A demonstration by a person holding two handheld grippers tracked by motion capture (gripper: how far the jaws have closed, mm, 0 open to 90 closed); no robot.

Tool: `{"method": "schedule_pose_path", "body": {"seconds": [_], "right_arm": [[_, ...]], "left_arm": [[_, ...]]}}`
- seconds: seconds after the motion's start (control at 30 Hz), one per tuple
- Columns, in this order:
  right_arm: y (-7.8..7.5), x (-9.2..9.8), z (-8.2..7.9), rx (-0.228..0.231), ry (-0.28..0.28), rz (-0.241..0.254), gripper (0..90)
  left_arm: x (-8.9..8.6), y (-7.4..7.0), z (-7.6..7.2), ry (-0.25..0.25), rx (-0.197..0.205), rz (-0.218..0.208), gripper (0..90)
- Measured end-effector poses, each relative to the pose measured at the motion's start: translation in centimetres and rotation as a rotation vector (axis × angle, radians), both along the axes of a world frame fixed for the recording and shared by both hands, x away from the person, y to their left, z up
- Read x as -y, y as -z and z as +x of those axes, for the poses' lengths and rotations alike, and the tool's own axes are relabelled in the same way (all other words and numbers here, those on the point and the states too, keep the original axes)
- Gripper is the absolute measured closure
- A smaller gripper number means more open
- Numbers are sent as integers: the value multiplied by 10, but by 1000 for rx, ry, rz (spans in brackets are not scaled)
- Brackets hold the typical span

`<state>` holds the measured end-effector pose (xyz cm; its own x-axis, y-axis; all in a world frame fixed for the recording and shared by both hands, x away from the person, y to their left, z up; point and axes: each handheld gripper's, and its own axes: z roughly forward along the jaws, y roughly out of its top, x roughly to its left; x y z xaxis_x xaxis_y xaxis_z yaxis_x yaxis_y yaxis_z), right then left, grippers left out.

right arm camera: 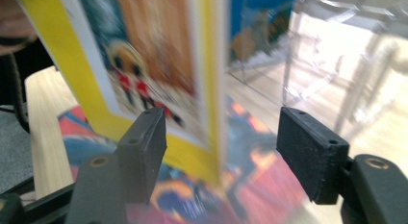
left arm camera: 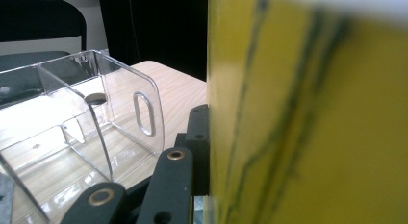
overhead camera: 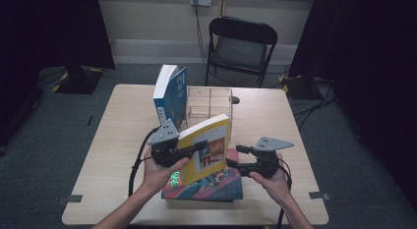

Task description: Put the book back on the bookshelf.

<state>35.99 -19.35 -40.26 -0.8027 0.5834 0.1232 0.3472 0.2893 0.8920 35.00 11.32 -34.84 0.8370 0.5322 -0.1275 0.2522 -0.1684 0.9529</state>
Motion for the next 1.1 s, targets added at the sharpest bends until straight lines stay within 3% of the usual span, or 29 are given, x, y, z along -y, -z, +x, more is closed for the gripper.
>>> {"method": "schedule_pose_path", "body": {"seconds": [0.2, 0.5, 0.87, 0.97, 1.1], "right_arm": [[19, 29, -5, -62, 72, -26, 287], [46, 61, -3, -134, 176, -89, 243], [69, 70, 10, -183, 254, -165, 228], [75, 71, 13, -204, 254, -192, 231], [78, 71, 15, -192, 276, -219, 224]], "left_arm": [[-16, 3, 4, -49, -42, -46, 757], [-28, -2, 7, -101, -43, -9, 757], [-44, -11, 11, -190, -33, 1, 757], [-43, -12, 15, -220, -24, -9, 757], [-38, -13, 22, -238, -21, -22, 757]]}}
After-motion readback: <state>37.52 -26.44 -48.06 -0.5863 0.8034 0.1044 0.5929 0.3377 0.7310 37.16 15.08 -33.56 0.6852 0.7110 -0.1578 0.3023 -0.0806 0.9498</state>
